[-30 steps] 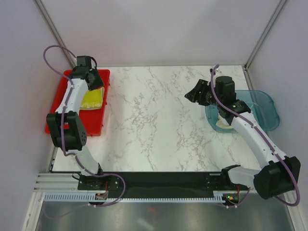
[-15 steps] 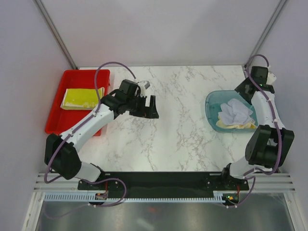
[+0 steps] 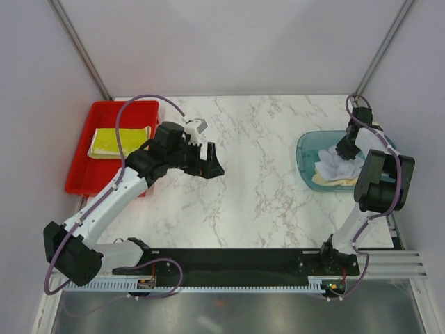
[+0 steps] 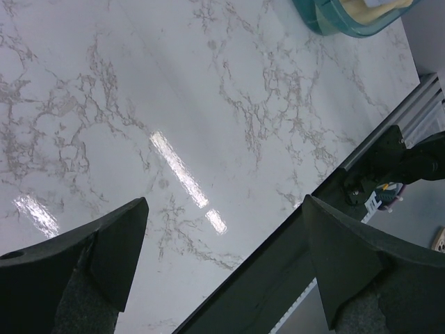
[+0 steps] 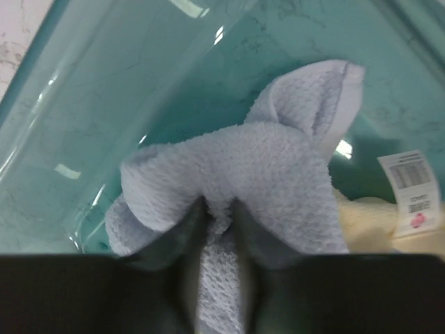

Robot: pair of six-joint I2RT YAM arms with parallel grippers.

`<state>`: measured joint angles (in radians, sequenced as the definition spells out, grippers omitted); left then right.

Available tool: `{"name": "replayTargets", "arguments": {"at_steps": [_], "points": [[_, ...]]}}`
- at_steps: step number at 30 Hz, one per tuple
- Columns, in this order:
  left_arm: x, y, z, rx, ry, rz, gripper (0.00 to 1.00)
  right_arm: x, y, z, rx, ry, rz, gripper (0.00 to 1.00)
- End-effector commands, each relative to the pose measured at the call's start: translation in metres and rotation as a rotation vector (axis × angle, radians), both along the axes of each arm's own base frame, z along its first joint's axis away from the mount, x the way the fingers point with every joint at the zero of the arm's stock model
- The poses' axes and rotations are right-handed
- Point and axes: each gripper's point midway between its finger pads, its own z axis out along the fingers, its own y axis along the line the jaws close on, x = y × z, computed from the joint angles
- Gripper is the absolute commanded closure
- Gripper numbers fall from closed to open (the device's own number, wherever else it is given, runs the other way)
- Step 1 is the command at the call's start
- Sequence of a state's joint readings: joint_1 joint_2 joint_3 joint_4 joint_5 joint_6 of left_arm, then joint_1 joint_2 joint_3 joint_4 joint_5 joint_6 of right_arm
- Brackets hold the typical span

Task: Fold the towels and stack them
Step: Grab crumpled towel, then move the towel to the center of the board

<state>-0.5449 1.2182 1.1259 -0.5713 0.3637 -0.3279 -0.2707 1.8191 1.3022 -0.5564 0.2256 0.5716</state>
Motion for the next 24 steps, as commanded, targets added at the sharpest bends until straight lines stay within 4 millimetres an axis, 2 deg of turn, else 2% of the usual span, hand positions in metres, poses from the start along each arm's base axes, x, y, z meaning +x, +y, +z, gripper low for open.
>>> {"name": "replayTargets", "arguments": {"at_steps": [1,2,3,5,6,7,8,9,11,12,13,14,15,16,18,19,20,21,22,23,24], "points": [[0.003,0.0,0.007,-0.008,-0.062,-0.021,0.0,0.034,0.0,0.026,-0.001,-0.101,0.077,0.79],[0.003,0.001,0.007,-0.007,-0.065,-0.016,0.0,0.037,0.0,0.036,-0.007,-0.116,0.092,0.91],[0.005,0.002,0.007,-0.003,-0.071,-0.002,0.0,0.044,0.001,0.054,-0.006,-0.157,0.112,1.0],[0.005,0.003,0.01,-0.011,-0.082,0.006,0.0,0.047,0.006,0.102,-0.028,-0.24,0.143,1.0],[0.005,0.003,0.01,-0.011,-0.081,0.009,0.0,0.044,0.012,0.137,-0.051,-0.313,0.16,1.0],[0.005,0.003,0.011,-0.013,-0.081,0.008,0.0,0.041,0.024,0.154,-0.052,-0.336,0.19,1.0],[0.006,0.003,0.01,-0.01,-0.083,0.013,0.0,0.04,0.031,0.177,-0.066,-0.382,0.206,1.0],[0.008,0.003,0.01,-0.008,-0.086,0.017,0.0,0.031,0.039,0.208,-0.076,-0.447,0.222,1.0],[0.009,0.003,0.01,-0.006,-0.083,0.018,0.0,0.025,0.072,0.236,-0.006,-0.536,0.315,1.0],[0.01,0.004,0.012,-0.007,-0.087,0.025,0.0,0.013,0.088,0.263,0.032,-0.62,0.344,1.0],[0.009,0.003,0.015,-0.013,-0.094,0.022,0.0,0.012,0.107,0.283,0.068,-0.702,0.395,1.0],[0.009,0.005,0.022,-0.021,-0.112,0.029,0.0,0.004,0.14,0.29,0.18,-0.757,0.508,1.0],[0.01,0.007,0.027,-0.025,-0.121,0.044,0.0,-0.013,0.159,0.32,0.212,-0.866,0.57,1.0],[0.01,0.009,0.035,-0.032,-0.139,0.057,0.0,-0.02,0.192,0.335,0.334,-0.953,0.639,1.0],[0.01,0.015,0.046,-0.032,-0.165,0.087,0.0,-0.044,0.225,0.363,0.422,-1.056,0.726,1.0],[0.01,0.016,0.053,-0.038,-0.181,0.094,0.0,-0.057,0.258,0.373,0.498,-1.086,0.796,1.0],[0.011,0.02,0.053,-0.025,-0.189,0.115,0.0,-0.062,0.274,0.357,0.55,-1.056,0.816,1.0],[0.009,0.026,0.056,-0.025,-0.199,0.132,0.0,-0.069,0.288,0.358,0.578,-1.08,0.848,1.0],[0.008,0.029,0.051,-0.011,-0.192,0.146,0.0,-0.079,0.313,0.344,0.636,-1.036,0.892,1.0],[0.01,0.036,0.049,0.003,-0.196,0.183,0.0,-0.081,0.324,0.309,0.664,-0.956,0.891,1.0],[0.008,0.039,0.049,-0.002,-0.194,0.202,0.01,-0.088,0.345,0.287,0.68,-0.899,0.922,1.0]]}}
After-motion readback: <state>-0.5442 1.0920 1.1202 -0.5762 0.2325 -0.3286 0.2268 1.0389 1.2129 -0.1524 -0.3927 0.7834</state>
